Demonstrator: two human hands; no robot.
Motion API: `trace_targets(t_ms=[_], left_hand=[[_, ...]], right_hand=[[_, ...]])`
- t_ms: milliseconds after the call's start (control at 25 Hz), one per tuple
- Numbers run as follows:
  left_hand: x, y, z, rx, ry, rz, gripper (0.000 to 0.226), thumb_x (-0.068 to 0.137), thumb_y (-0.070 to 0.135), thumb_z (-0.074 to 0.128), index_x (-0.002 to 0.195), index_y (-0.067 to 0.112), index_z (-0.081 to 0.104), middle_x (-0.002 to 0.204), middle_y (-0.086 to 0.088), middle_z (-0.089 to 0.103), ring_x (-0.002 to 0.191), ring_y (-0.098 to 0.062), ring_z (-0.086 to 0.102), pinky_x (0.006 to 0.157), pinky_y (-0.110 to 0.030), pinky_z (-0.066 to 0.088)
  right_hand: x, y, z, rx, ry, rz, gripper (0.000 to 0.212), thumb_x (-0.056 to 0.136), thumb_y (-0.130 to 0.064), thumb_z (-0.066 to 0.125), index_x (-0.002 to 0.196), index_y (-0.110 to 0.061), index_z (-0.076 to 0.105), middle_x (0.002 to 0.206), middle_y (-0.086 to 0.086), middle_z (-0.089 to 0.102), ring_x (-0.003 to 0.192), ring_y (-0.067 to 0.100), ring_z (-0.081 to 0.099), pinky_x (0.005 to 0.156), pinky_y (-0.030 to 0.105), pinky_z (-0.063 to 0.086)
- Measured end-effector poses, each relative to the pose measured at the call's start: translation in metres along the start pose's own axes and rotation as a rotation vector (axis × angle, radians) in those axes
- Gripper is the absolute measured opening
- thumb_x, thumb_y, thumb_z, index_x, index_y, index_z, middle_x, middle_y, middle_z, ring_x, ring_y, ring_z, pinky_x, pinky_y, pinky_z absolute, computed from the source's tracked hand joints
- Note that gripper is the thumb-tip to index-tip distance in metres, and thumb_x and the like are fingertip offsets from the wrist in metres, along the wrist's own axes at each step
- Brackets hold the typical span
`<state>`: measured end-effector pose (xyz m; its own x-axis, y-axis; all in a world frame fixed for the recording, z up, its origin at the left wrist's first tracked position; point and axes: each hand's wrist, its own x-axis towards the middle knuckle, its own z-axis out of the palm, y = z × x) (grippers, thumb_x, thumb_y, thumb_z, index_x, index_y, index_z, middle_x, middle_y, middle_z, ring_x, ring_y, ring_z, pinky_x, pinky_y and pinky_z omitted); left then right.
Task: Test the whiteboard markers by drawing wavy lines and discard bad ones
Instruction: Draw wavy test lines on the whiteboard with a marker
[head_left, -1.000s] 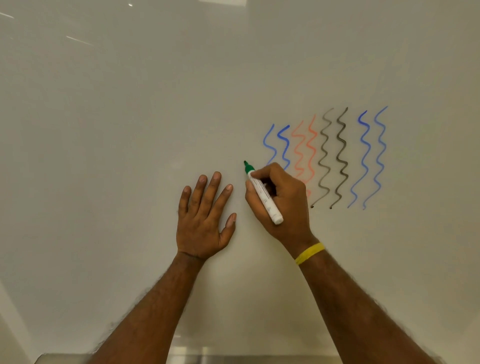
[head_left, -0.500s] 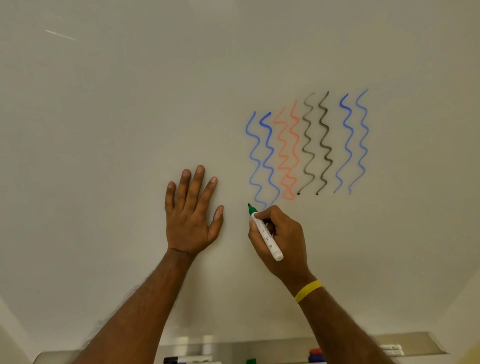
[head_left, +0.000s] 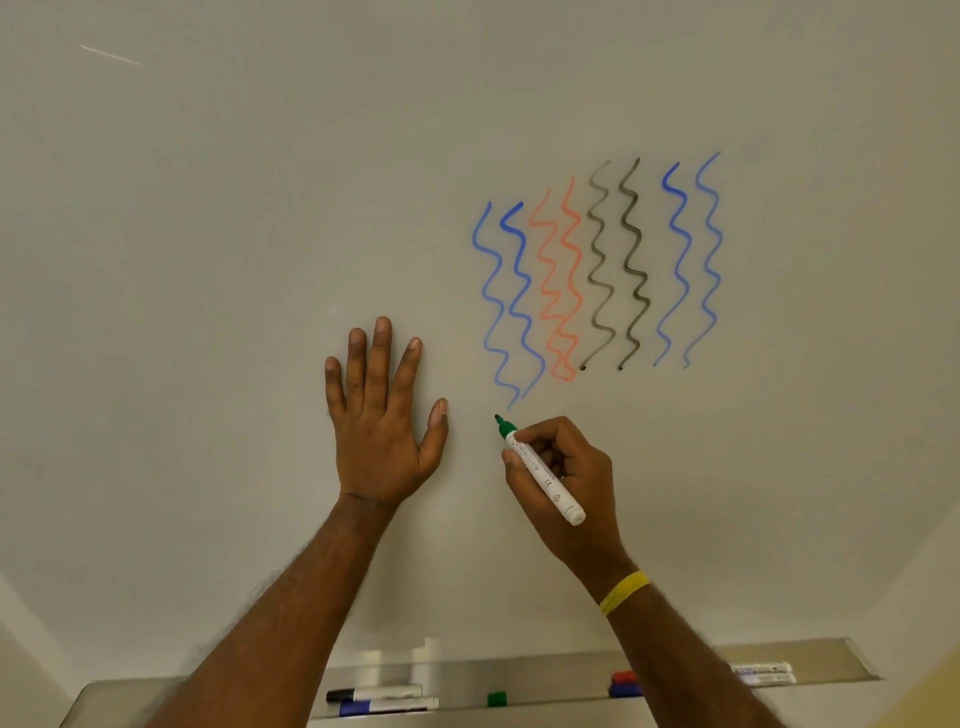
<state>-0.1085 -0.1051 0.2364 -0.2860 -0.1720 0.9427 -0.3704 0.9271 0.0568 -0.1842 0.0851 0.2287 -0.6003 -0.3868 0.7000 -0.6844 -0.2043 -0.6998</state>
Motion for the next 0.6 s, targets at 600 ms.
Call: trace_targets(t_ms=[600], left_hand=[[-0.161, 0.064, 0.007, -0.218, -0.474, 0.01, 0.065, 0.093, 0.039, 0.049, 0.15, 0.014, 0.034, 0.161, -0.014, 0.021, 0.15, -0.03, 0.015, 0.12, -0.053, 0.016]], right_hand=[[-0.098, 0.06, -0.039, 0.279, 0.092, 0.478, 0.01, 0.083, -0.006, 0.073, 0.089, -0.003, 0.066, 0.075, 0.015, 0.068, 0.056, 0.017, 0.058, 0.049, 0.027, 0.049]])
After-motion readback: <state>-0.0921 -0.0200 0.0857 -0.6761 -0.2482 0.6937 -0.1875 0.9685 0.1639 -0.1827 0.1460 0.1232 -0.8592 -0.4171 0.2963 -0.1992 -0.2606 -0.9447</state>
